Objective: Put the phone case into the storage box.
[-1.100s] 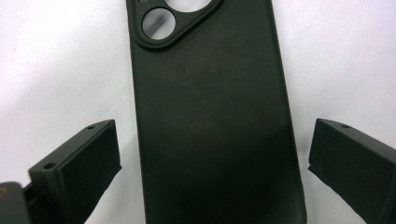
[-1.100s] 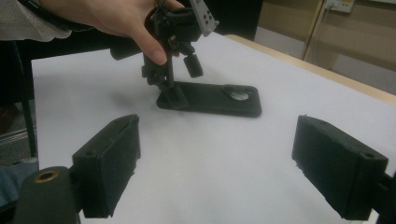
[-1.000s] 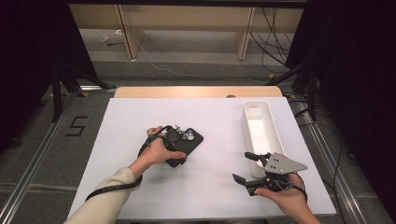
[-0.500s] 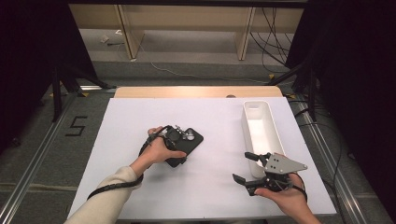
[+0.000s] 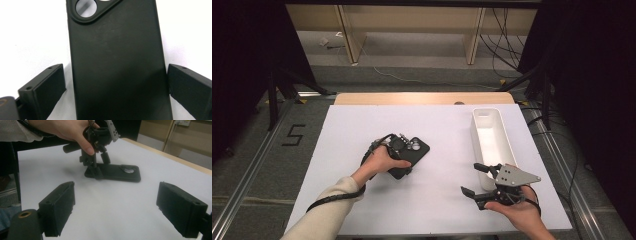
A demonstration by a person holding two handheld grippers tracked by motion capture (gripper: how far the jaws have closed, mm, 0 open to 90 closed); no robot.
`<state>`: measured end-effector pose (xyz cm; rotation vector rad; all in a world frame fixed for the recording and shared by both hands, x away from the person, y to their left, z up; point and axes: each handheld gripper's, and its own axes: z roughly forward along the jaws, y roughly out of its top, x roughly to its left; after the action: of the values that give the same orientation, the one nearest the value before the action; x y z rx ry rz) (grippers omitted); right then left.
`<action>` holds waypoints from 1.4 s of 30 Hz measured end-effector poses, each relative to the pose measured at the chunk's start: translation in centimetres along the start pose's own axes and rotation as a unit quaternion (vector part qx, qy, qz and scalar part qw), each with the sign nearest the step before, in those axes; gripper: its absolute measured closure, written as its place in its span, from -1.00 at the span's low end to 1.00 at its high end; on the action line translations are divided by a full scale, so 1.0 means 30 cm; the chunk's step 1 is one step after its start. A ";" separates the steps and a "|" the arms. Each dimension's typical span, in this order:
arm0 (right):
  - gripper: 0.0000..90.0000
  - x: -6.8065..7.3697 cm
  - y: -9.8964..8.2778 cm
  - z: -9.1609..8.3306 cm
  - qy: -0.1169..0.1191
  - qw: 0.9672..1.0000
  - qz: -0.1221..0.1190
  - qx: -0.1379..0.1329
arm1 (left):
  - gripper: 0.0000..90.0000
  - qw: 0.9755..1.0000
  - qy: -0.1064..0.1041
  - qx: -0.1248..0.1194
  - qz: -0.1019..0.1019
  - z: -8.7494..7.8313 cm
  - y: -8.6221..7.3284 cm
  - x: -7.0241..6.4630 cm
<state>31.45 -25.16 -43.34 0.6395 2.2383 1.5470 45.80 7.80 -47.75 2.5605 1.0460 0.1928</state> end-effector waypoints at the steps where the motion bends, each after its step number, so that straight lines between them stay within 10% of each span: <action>1: -0.63 0.000 0.000 0.000 0.000 1.000 0.000 0.000 | -0.93 1.000 0.000 0.000 0.000 0.000 0.000 0.000; 42: -0.63 0.001 0.000 0.000 0.001 1.000 0.000 0.000 | -0.80 1.000 -0.004 0.008 0.001 -0.006 0.007 -0.006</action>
<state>31.44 -25.13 -43.33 0.6383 2.2404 1.5484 45.76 7.60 -47.52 2.5742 1.0475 0.1752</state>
